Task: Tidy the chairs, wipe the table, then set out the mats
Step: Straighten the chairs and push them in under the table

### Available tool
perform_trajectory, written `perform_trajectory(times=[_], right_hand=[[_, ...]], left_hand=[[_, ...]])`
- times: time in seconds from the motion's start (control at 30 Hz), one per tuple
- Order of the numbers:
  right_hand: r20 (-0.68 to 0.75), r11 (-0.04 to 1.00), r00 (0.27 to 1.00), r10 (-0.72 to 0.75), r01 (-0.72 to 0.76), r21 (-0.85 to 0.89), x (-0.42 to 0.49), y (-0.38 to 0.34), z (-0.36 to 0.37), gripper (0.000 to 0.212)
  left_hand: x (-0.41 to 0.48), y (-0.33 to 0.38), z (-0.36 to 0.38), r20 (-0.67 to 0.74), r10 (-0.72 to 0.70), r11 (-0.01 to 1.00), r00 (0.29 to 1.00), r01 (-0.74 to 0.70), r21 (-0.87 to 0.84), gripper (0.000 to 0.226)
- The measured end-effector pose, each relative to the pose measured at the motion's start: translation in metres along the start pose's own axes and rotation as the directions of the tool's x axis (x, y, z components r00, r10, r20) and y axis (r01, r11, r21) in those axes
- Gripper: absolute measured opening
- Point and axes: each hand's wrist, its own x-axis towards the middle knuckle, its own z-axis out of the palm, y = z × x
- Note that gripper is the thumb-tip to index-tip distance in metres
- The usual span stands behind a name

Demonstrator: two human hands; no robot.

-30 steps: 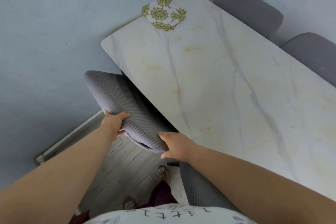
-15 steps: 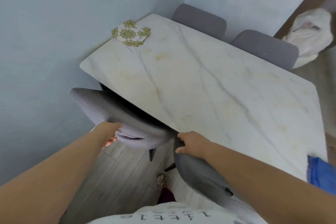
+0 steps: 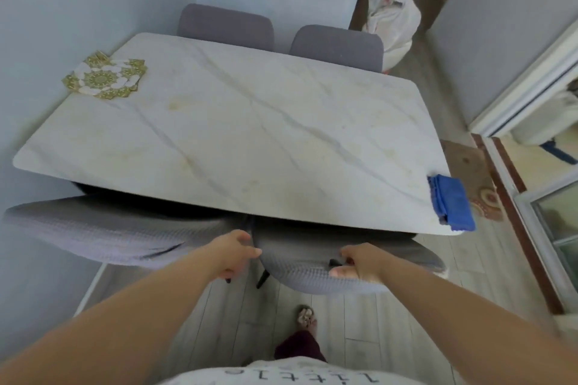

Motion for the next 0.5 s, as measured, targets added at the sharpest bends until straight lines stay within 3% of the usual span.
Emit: perform_trajectory(times=[0.1, 0.23, 0.3, 0.4, 0.5], right_hand=[[-0.022, 1.000, 1.000, 0.018, -0.018, -0.002, -0.010, 0.028, 0.018, 0.117], [-0.084, 0.992, 0.996, -0.035, 0.024, -0.122, -0.014, 0.041, 0.029, 0.103], [-0.082, 0.971, 0.996, -0.038, 0.017, -0.239, -0.008, 0.044, 0.036, 0.088], [-0.166, 0.945, 0.984, -0.064, 0.006, -0.328, 0.000, 0.044, 0.045, 0.043], [-0.228, 0.947, 0.971, -0.070, -0.006, -0.320, 0.006, 0.036, 0.047, 0.034]], left_hand=[[0.010, 0.008, 0.037, 0.101, -0.053, 0.995, 0.993, 0.060, -0.077, 0.067], [0.020, 0.018, 0.075, 0.227, -0.113, 0.924, 0.967, 0.186, -0.335, 0.069], [0.032, 0.018, 0.090, 0.195, -0.124, 0.881, 0.973, 0.198, -0.429, 0.066], [0.042, 0.019, 0.103, 0.090, -0.142, 0.863, 0.986, 0.168, -0.477, 0.049], [0.048, 0.024, 0.100, -0.007, -0.148, 0.869, 0.989, 0.127, -0.479, 0.035]])
